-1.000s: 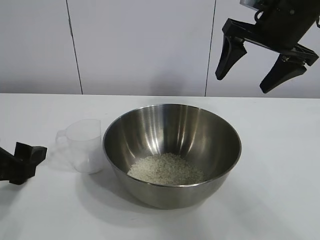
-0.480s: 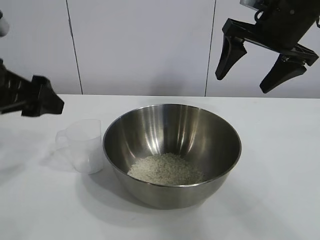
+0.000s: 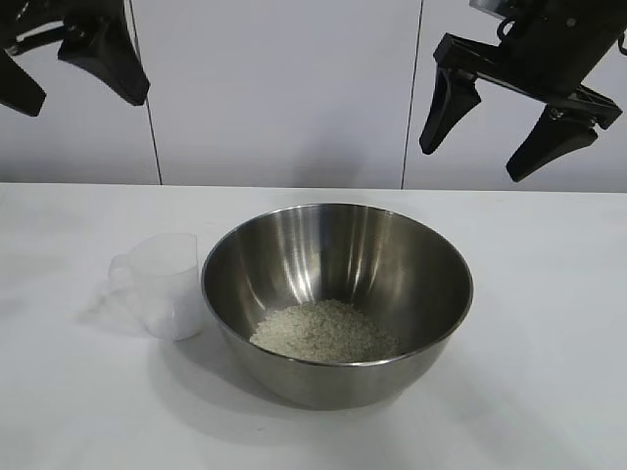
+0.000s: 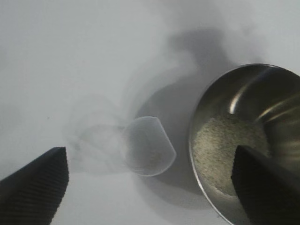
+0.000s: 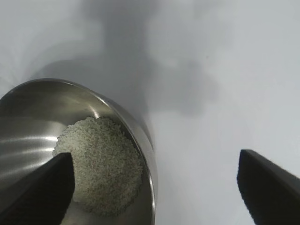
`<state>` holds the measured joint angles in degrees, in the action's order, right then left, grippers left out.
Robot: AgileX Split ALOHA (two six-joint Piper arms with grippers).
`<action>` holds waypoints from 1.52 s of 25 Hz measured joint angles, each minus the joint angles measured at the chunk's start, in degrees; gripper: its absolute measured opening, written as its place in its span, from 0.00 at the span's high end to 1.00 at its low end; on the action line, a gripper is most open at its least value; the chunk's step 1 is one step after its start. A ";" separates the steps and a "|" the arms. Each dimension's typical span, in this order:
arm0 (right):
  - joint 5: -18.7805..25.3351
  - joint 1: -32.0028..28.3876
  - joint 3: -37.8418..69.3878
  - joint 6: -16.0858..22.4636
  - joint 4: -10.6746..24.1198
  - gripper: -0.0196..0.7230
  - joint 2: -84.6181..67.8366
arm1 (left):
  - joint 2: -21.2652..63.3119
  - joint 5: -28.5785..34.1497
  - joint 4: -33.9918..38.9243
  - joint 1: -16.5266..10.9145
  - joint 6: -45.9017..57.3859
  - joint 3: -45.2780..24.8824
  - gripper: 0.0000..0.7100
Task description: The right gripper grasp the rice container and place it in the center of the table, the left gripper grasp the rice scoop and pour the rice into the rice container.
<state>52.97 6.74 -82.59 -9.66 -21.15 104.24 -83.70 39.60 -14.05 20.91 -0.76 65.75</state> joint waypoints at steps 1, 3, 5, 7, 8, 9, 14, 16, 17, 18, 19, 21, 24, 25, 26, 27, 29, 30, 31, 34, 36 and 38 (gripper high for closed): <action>0.00 0.00 0.00 0.00 -0.11 0.09 0.00 | -0.43 1.33 -1.66 0.00 0.08 0.80 0.03; 0.00 0.00 0.00 0.00 -0.48 0.09 0.00 | -1.50 3.08 -4.81 0.00 0.22 1.84 0.02; 0.00 0.00 0.00 0.00 -0.94 0.09 0.00 | -3.04 3.67 -7.47 0.00 0.22 2.30 0.02; 0.00 0.00 0.00 0.00 -1.45 0.09 0.00 | -5.03 3.72 -10.86 -0.41 0.27 2.38 0.02; 0.00 0.00 0.00 0.00 -1.69 0.09 0.00 | -5.96 3.72 -12.31 -0.79 0.14 2.38 0.02; 0.00 0.00 0.00 0.00 -1.86 0.09 0.00 | -6.95 3.97 -14.30 -1.41 -0.28 2.45 0.02; 0.00 0.00 0.00 0.00 -3.18 0.09 0.00 | -11.60 8.59 -24.31 -5.19 -5.27 6.87 0.02; -0.06 0.00 0.00 0.00 -3.70 0.09 0.00 | -12.54 9.84 -26.58 -5.73 -6.34 9.06 0.02; -0.11 0.00 0.00 0.00 -3.87 0.09 0.00 | -12.89 10.38 -27.18 -5.78 -6.56 10.05 0.02; -0.16 0.00 0.00 0.00 -3.99 0.09 0.00 | -13.28 11.10 -27.61 -5.78 -6.64 10.73 0.02; -0.16 0.00 0.00 0.00 -3.99 0.09 0.00 | -13.70 11.56 -27.95 -5.78 -6.64 11.16 0.02; -0.21 0.00 0.00 0.00 -4.05 0.09 0.00 | -14.64 12.16 -28.40 -5.78 -6.59 11.43 0.02; -0.21 0.00 0.00 0.00 -4.23 0.09 0.00 | -15.56 12.29 -28.73 -5.78 -6.46 11.43 0.02; -0.21 0.00 0.00 0.00 -4.23 0.09 0.00 | -15.61 12.29 -28.73 -5.78 -6.46 11.43 0.02; -0.21 0.00 0.00 0.00 -4.23 0.09 0.00 | -15.61 12.29 -28.79 -5.78 -6.46 11.43 0.02; -0.21 0.00 0.00 0.00 -4.30 0.09 0.00 | -15.61 12.29 -28.79 -5.78 -6.46 11.43 0.02; -0.21 0.00 0.00 0.00 -4.49 0.09 0.00 | -15.61 12.24 -28.84 -5.78 -6.46 11.43 0.02; -0.21 0.00 0.00 0.00 -4.69 0.09 0.00 | -15.61 12.17 -28.84 -5.78 -6.58 11.43 0.02; -0.22 0.00 0.00 0.00 -4.82 0.09 0.00 | -15.61 12.17 -28.89 -5.78 -6.92 11.43 0.02; -0.22 0.00 0.00 0.00 -5.05 0.09 0.00 | -15.61 12.11 -28.89 -5.78 -7.13 11.43 0.02; -0.22 0.00 0.00 0.00 -5.06 0.09 0.00 | -15.61 12.11 -28.89 -5.78 -7.23 11.43 0.02; -0.28 0.00 0.00 0.00 -5.06 0.09 0.00 | -15.61 12.11 -28.89 -5.78 -7.30 11.43 0.02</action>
<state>52.69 6.74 -82.59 -9.66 -26.21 104.24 -99.31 51.71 -42.94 15.14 -8.06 77.18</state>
